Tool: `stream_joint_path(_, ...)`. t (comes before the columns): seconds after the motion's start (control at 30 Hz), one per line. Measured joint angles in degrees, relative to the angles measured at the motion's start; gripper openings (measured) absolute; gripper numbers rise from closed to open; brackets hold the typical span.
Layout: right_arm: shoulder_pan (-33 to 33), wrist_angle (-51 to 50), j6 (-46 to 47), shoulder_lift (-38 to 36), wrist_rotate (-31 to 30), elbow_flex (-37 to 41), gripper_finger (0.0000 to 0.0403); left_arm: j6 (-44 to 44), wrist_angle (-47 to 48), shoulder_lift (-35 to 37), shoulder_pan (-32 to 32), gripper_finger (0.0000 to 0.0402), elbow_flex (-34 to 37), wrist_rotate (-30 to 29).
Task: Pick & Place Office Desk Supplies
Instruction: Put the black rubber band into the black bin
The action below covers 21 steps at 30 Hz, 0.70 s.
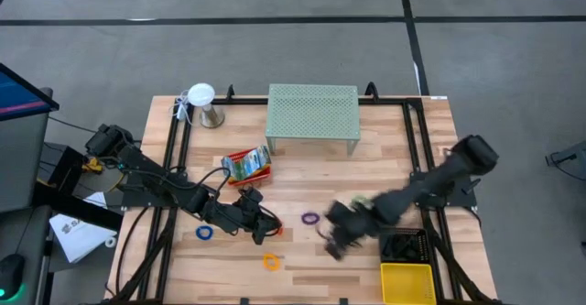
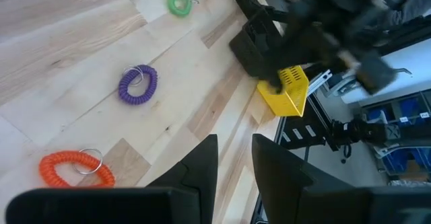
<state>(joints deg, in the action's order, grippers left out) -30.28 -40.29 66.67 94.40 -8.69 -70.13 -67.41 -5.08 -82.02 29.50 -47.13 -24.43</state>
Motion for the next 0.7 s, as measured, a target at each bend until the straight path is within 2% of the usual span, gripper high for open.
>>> stream_joint_path(0.23,-15.5,-19.3,22.6,-11.0,-2.0,0.0,0.0,0.8,0.0,0.0,0.0,0.0088,0.0,0.0)
stream_joint_path(0.47,-25.7,-35.5,45.1,-21.6,-6.8,0.0,0.0,1.0,0.0,0.0,-0.4,0.0088,0.0,0.0)
stream_joint_path(0.57,-28.3,-38.9,50.2,-22.6,-7.8,0.0,0.0,1.1,-0.1,0.0,-0.9,0.0088,0.0,0.1)
stream_joint_path(0.7,-30.1,-38.2,51.9,-21.1,-6.5,1.4,0.0,1.1,-0.1,0.0,-1.4,0.0088,0.0,0.1)
